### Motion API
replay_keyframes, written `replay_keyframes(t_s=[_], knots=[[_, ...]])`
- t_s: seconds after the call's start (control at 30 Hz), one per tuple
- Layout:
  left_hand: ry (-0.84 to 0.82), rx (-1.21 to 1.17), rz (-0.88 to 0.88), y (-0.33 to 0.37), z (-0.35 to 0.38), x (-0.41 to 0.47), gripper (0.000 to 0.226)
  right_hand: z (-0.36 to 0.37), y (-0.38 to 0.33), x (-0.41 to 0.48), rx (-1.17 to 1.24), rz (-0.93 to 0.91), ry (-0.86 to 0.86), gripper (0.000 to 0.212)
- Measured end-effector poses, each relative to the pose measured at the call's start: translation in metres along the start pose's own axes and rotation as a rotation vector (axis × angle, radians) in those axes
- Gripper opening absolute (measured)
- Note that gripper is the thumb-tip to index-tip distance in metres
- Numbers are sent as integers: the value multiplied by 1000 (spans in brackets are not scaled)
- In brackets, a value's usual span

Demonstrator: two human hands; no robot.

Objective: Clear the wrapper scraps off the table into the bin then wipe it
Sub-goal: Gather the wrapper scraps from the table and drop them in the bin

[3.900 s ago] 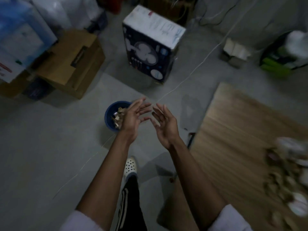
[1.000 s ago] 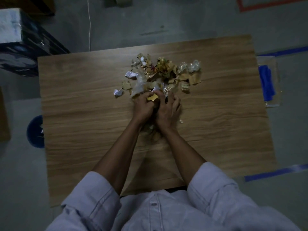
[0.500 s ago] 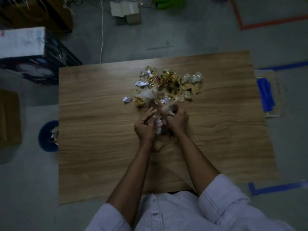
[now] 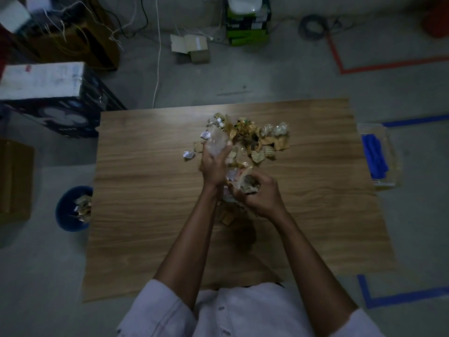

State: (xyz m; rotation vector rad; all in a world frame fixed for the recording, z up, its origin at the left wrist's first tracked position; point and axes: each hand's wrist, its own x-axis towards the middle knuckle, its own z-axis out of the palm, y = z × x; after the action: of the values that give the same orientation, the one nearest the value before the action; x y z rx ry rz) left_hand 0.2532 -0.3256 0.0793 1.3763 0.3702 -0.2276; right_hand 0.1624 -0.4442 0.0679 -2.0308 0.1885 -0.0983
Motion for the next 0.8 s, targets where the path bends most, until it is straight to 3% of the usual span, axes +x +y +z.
replay_keyframes(t_s=[0.1, 0.2, 0.37, 0.5, 0.6, 0.67, 0.8], knots=[[-68, -18, -104, -3, 4, -7, 16, -7, -3, -2, 57, -3, -66, 34], [-181, -83, -200, -4, 5, -19, 24, -12, -3, -2, 182, -11, -74, 34], [-243, -301, -358, 5, 19, -62, 38, -6, -14, -5, 240, -71, 178, 47], [-277, -420, -322, 6, 29, -81, 58, 5, -18, -4, 107, -72, 360, 33], [-255, -328, -296, 9, 32, -80, 45, 9, -22, 0, 62, -44, 435, 36], [-210, -247, -272, 14, 35, -80, 42, 11, -24, 4, 155, -46, 457, 39], [-107, -159, -124, 21, 43, -81, 13, 6, -40, 4, 152, -32, 460, 48]])
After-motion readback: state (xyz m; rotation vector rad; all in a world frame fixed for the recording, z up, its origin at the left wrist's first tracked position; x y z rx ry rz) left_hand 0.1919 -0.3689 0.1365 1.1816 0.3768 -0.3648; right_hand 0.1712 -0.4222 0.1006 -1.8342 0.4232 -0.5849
